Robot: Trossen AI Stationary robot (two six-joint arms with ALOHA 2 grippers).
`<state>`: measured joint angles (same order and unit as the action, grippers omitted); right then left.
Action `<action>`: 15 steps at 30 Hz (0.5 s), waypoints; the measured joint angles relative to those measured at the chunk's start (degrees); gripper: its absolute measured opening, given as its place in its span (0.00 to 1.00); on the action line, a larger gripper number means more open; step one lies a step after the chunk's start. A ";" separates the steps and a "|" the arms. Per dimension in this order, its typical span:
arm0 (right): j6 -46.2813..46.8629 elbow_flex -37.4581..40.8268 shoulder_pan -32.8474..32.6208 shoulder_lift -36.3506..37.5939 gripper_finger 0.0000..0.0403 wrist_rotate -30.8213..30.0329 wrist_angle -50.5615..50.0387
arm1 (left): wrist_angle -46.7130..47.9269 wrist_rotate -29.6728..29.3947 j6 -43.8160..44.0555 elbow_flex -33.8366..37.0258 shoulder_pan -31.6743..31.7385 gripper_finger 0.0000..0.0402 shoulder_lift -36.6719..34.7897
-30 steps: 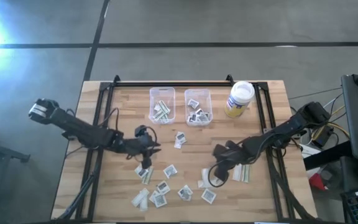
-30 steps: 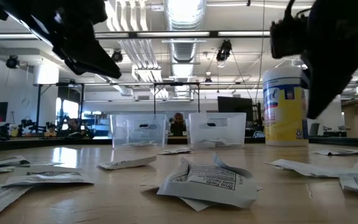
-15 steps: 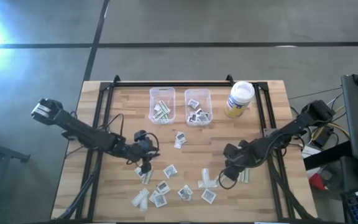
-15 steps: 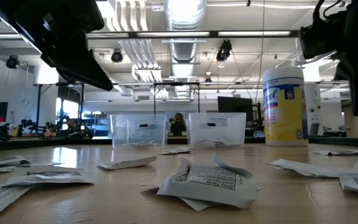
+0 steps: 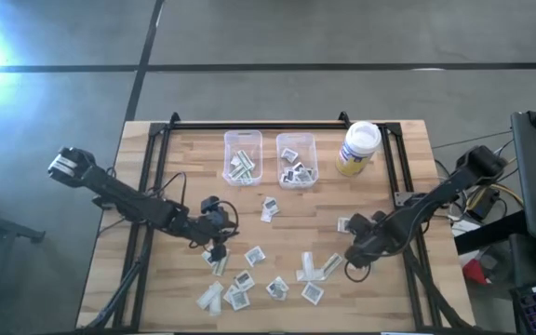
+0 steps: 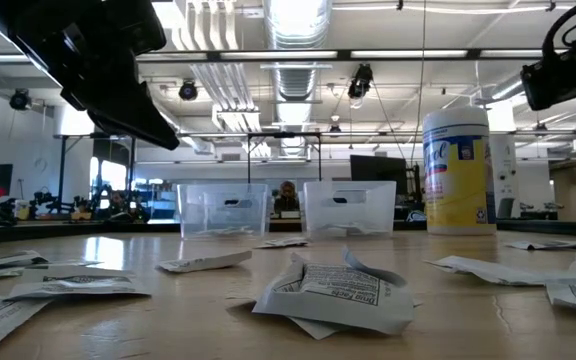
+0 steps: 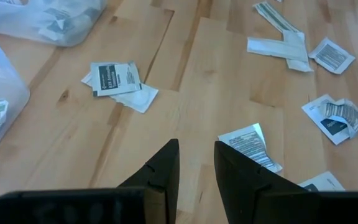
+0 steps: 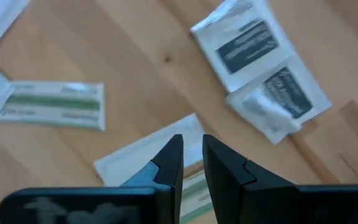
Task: Pick & Place First Aid Supplies
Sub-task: Put the gray towelette pack into the right transparent bin
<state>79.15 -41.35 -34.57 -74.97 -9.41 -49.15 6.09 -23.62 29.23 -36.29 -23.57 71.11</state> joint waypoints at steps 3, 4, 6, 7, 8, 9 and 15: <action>0.53 1.55 0.07 1.96 0.14 -3.10 0.04 | -0.02 0.00 0.00 0.00 0.00 0.23 -0.02; 0.06 1.96 0.07 2.40 0.14 -4.43 0.06 | -0.02 0.00 -0.02 0.00 0.00 0.23 -0.02; -1.67 2.56 0.07 3.05 0.14 -6.52 0.09 | -0.04 -0.01 -0.01 0.00 0.00 0.23 -0.02; -2.78 2.67 0.07 3.13 0.14 -7.39 0.46 | -0.04 -0.02 -0.02 0.00 0.00 0.23 -0.02; -4.25 2.78 0.07 3.13 0.14 -7.88 0.90 | -0.02 -0.02 -0.02 0.00 0.00 0.23 -0.02; -6.19 2.84 0.07 2.97 0.14 -8.13 1.28 | -0.04 -0.07 -0.02 0.00 0.00 0.23 -0.02; -17.47 1.15 0.07 1.13 0.17 -7.94 3.70 | -0.03 -0.33 0.11 0.00 0.00 0.23 -0.04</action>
<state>61.68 -40.20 -34.50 -73.84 -17.36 -45.45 6.06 -23.94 29.34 -36.29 -23.57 71.07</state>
